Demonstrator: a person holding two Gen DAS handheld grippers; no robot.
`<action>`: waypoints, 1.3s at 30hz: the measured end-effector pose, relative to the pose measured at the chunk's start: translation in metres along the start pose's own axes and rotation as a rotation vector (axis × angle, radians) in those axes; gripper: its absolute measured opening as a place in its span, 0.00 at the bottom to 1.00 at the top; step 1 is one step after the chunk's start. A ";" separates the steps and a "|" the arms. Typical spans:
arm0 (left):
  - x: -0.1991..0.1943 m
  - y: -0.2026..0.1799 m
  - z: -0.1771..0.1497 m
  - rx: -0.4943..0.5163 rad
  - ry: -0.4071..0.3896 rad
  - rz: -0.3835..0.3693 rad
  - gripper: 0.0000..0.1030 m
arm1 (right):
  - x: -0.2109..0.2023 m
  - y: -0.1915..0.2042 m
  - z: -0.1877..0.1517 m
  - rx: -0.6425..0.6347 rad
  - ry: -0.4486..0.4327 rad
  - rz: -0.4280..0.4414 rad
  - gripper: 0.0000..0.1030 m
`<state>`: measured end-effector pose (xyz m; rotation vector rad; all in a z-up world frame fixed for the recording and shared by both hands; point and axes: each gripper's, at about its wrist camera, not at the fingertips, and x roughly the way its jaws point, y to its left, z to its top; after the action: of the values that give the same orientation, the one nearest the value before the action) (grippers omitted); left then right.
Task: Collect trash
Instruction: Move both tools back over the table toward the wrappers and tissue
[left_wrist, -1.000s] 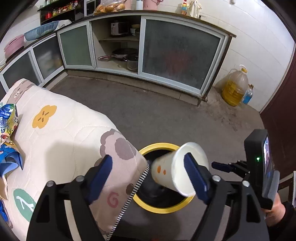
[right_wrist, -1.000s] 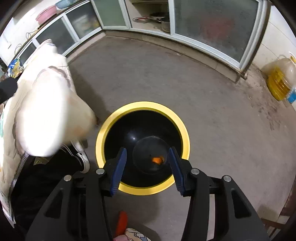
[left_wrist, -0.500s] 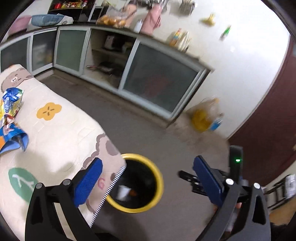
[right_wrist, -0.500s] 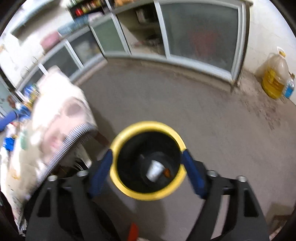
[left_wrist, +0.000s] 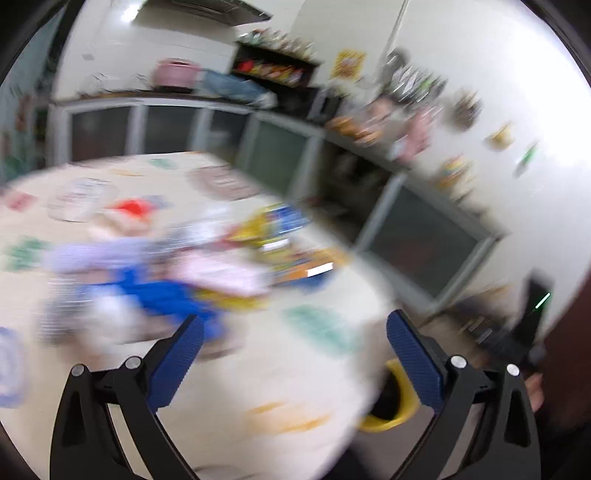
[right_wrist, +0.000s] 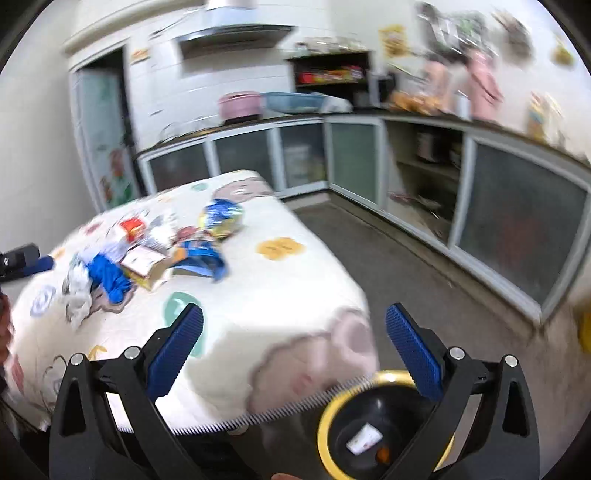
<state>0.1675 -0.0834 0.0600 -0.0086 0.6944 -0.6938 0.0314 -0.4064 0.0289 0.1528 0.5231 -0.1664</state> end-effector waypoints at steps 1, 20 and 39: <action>-0.007 0.012 -0.004 0.013 0.015 0.083 0.92 | 0.007 0.014 0.005 -0.037 -0.004 0.011 0.92; 0.001 0.105 -0.032 -0.133 0.092 0.241 0.92 | 0.073 0.114 0.022 -0.253 0.070 0.131 0.92; 0.074 0.112 -0.026 -0.239 0.266 0.240 0.92 | 0.167 0.119 0.036 -0.444 0.146 0.062 0.92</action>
<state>0.2592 -0.0343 -0.0294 -0.0526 1.0127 -0.3810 0.2148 -0.3170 -0.0134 -0.2530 0.6870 0.0246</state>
